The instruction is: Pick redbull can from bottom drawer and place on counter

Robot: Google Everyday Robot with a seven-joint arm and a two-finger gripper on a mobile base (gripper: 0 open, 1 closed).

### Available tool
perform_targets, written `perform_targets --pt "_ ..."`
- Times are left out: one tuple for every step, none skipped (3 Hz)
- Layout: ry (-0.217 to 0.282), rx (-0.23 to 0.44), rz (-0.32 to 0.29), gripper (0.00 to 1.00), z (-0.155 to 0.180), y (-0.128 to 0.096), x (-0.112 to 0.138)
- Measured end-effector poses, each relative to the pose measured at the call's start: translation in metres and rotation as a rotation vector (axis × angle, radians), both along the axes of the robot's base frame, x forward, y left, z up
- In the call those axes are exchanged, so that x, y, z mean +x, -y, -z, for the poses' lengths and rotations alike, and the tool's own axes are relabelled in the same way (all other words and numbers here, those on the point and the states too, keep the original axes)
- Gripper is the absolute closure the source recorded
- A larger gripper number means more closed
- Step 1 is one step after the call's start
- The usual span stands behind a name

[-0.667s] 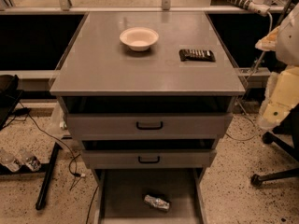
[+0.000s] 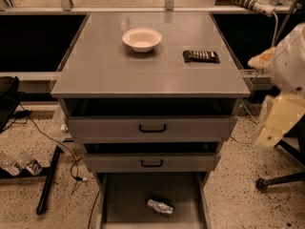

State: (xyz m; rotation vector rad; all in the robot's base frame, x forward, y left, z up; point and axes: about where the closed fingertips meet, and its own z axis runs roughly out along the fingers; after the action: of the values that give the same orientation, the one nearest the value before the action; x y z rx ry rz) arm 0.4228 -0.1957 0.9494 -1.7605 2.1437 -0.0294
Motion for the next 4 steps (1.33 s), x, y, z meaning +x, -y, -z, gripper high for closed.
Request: perform_targets --pt "-0.037 0.092 -0.07 0.0 0.069 -0.018 -0.015" --pt "-0.075 0.172 -0.094 0.0 0.145 -0.032 -0.029" --pt "-0.151 0.204 -0.071 0.0 0.245 -0.037 -0.043" --pt "-0.151 0.204 -0.071 0.0 0.245 -0.037 -0.043"
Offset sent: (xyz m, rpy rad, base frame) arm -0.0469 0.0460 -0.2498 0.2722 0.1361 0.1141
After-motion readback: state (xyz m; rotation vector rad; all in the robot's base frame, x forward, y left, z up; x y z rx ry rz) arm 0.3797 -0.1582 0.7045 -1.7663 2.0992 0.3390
